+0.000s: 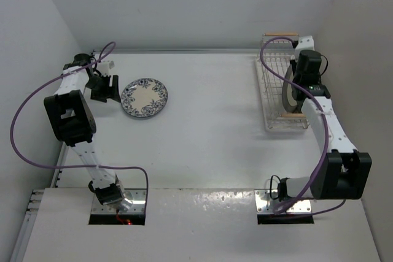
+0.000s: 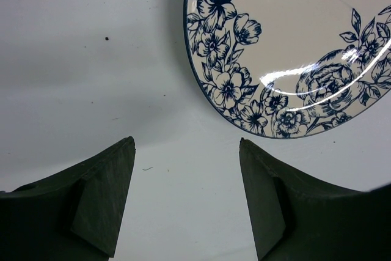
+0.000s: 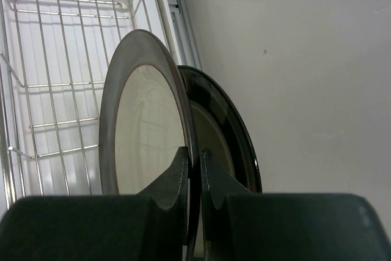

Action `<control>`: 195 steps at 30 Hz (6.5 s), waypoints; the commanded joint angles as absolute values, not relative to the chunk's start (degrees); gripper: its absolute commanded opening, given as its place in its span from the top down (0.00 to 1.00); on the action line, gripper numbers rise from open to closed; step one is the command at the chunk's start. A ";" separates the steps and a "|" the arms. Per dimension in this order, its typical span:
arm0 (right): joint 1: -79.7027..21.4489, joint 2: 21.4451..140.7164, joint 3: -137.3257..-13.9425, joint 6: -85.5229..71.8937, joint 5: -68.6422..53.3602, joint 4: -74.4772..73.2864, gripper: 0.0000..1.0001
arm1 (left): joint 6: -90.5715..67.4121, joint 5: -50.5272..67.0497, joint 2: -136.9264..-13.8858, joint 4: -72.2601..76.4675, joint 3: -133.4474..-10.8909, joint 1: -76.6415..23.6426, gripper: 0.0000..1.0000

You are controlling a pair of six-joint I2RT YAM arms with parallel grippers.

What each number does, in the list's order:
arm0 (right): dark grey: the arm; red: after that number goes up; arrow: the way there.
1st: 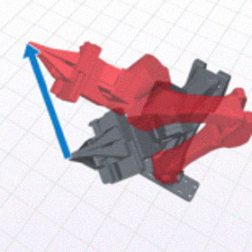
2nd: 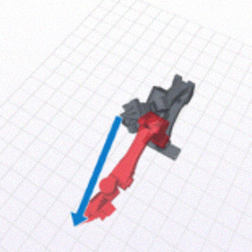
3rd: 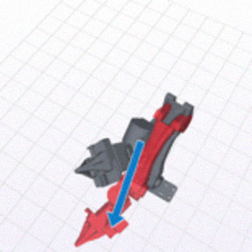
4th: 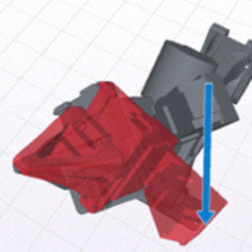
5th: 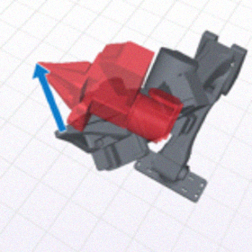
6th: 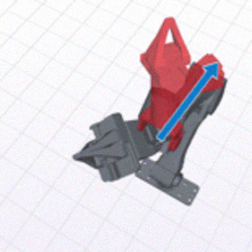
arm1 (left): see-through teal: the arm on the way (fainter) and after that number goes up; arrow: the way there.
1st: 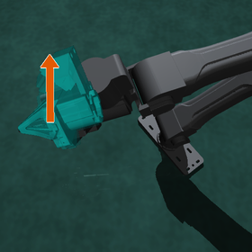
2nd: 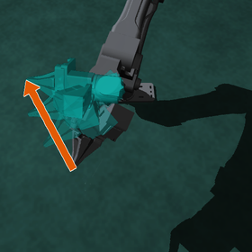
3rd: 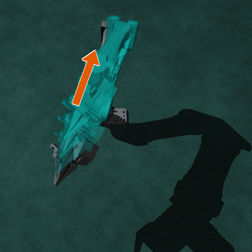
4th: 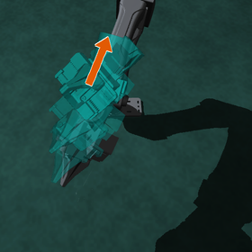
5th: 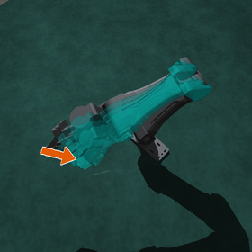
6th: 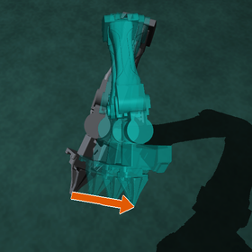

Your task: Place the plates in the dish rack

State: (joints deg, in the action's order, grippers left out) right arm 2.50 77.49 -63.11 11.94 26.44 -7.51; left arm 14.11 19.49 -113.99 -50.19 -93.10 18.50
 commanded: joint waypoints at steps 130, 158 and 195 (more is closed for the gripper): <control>-30.49 107.75 -67.50 -30.75 -33.75 8.96 0.23 | 46.48 58.88 -115.57 -74.17 -101.87 3.52 1.00; -29.45 103.29 -68.54 -32.27 -28.58 19.11 1.00 | 25.50 44.78 -114.61 -61.44 -106.08 0.18 0.54; -5.89 69.16 -75.41 8.09 32.00 -14.66 1.00 | 12.39 28.13 -113.91 -58.45 -109.52 10.28 0.42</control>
